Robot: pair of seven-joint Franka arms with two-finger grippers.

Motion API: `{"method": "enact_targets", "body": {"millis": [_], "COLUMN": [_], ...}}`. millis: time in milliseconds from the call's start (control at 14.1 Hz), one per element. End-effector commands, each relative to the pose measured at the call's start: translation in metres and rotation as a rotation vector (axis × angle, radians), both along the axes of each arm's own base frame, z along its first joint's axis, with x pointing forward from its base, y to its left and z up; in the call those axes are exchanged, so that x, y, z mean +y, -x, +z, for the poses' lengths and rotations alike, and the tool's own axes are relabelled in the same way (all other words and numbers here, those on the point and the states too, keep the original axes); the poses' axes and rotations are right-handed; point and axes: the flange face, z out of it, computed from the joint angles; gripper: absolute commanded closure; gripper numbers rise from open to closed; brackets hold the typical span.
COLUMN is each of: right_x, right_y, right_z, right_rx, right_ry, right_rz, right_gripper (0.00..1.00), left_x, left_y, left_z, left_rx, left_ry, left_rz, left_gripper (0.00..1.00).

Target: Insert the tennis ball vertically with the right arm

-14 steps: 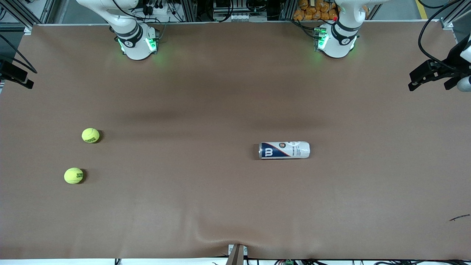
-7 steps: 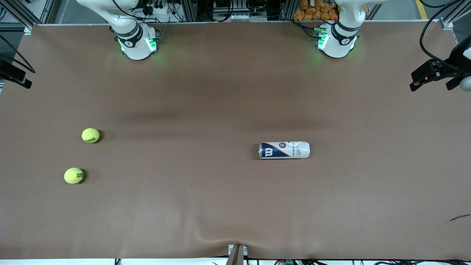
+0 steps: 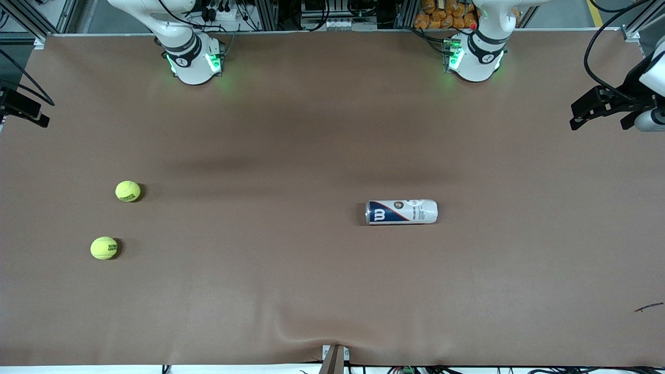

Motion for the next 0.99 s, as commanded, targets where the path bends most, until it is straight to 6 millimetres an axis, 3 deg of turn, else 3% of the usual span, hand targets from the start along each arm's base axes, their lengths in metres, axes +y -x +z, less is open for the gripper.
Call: {"method": "enact_targets", "body": {"millis": [0, 920], "right_x": [-0.0036, -0.0038], "right_y": [-0.0017, -0.0066], "right_z": [0.0054, -0.0021], "right_rx": [-0.006, 0.009], "right_ry": [0.013, 0.024], "right_rz": [-0.006, -0.001], "right_gripper": [0.00, 0.00], "left_x": [0.0015, 0.0003], "left_y": [-0.0014, 0.0032], "left_z": [0.0036, 0.0081], "left_rx": [0.007, 0.014], "left_ry": [-0.014, -0.005], "left_rz": [-0.001, 0.005], "left_gripper": [0.00, 0.00]}}
